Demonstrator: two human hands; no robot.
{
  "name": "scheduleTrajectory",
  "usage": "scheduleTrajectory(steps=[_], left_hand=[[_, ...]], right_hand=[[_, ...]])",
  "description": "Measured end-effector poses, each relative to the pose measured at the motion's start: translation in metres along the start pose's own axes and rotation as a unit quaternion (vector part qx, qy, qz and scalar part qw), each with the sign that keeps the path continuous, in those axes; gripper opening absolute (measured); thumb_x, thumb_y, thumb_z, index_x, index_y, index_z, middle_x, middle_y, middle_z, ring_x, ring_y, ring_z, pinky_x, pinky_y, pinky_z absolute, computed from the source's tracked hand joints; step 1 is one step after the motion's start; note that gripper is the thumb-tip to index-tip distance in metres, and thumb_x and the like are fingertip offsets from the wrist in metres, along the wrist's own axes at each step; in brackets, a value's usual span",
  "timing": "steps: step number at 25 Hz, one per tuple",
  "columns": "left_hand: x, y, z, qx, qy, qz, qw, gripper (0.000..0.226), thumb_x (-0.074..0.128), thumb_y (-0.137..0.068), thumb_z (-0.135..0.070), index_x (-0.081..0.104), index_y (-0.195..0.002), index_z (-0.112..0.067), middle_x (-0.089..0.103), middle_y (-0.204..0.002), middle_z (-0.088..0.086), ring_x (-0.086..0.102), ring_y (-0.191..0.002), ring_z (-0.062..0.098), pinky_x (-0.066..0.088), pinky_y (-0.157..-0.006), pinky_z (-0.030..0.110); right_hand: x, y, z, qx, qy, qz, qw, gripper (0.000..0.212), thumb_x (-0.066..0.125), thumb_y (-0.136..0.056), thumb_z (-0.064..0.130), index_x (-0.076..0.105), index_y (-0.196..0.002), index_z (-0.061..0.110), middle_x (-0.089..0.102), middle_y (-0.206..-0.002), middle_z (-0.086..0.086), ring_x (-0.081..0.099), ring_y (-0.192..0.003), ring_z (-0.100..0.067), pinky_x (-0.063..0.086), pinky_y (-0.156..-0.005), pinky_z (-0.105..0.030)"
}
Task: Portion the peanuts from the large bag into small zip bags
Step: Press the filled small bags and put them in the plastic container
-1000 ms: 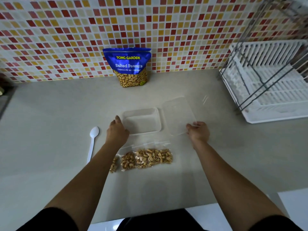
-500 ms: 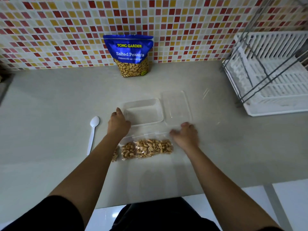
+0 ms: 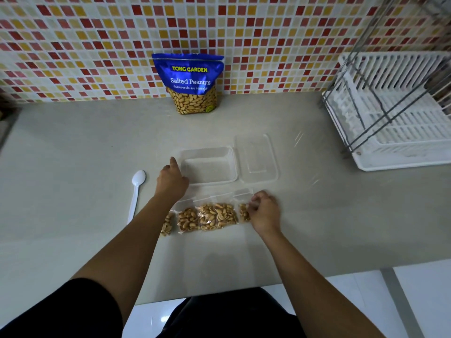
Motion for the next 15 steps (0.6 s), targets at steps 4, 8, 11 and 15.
scheduleTrajectory(steps=[4,8,11,15], left_hand=[[0.001,0.000,-0.001,0.005,0.004,-0.005,1.000,0.065,0.050,-0.090,-0.017,0.018,-0.143,0.002,0.051,-0.123,0.027,0.049,-0.113,0.042,0.041,-0.091,0.044],[0.003,0.000,0.000,0.013,-0.009,-0.008,1.000,0.068,0.048,-0.091,-0.019,0.012,-0.146,-0.001,0.050,-0.126,0.025,0.050,-0.114,0.040,0.042,-0.091,0.043],[0.003,-0.001,0.002,0.006,-0.022,-0.009,1.000,0.069,0.047,-0.091,-0.023,0.012,-0.147,-0.004,0.051,-0.126,0.023,0.052,-0.112,0.040,0.045,-0.088,0.043],[0.003,0.001,0.002,0.002,-0.022,-0.007,1.000,0.069,0.046,-0.092,-0.023,0.010,-0.148,-0.005,0.049,-0.128,0.023,0.051,-0.113,0.039,0.044,-0.091,0.044]], right_hand=[[-0.008,0.002,0.004,-0.026,-0.110,0.031,0.993,0.008,0.067,-0.082,0.008,0.069,-0.090,0.010,0.069,-0.087,-0.003,0.065,-0.084,-0.017,0.049,-0.080,-0.026],[-0.029,-0.013,0.038,-0.058,-0.307,0.062,0.948,0.015,0.066,-0.084,0.007,0.067,-0.094,0.018,0.069,-0.095,0.001,0.065,-0.085,-0.009,0.052,-0.079,-0.020],[-0.022,-0.037,0.076,-0.125,-0.243,0.069,0.959,0.017,0.068,-0.083,0.011,0.068,-0.100,0.014,0.068,-0.101,0.002,0.064,-0.088,-0.010,0.050,-0.080,-0.015],[0.010,-0.057,0.105,-0.194,0.035,0.079,0.977,0.027,0.064,-0.085,0.020,0.066,-0.110,0.008,0.060,-0.117,-0.012,0.062,-0.099,-0.024,0.048,-0.092,-0.030]])
Point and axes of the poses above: each hand's wrist, its own y-axis away from the middle knuckle, its own x-axis out of the palm, z = x × y, the point moved 3 cm from there along -y, towards the middle knuckle
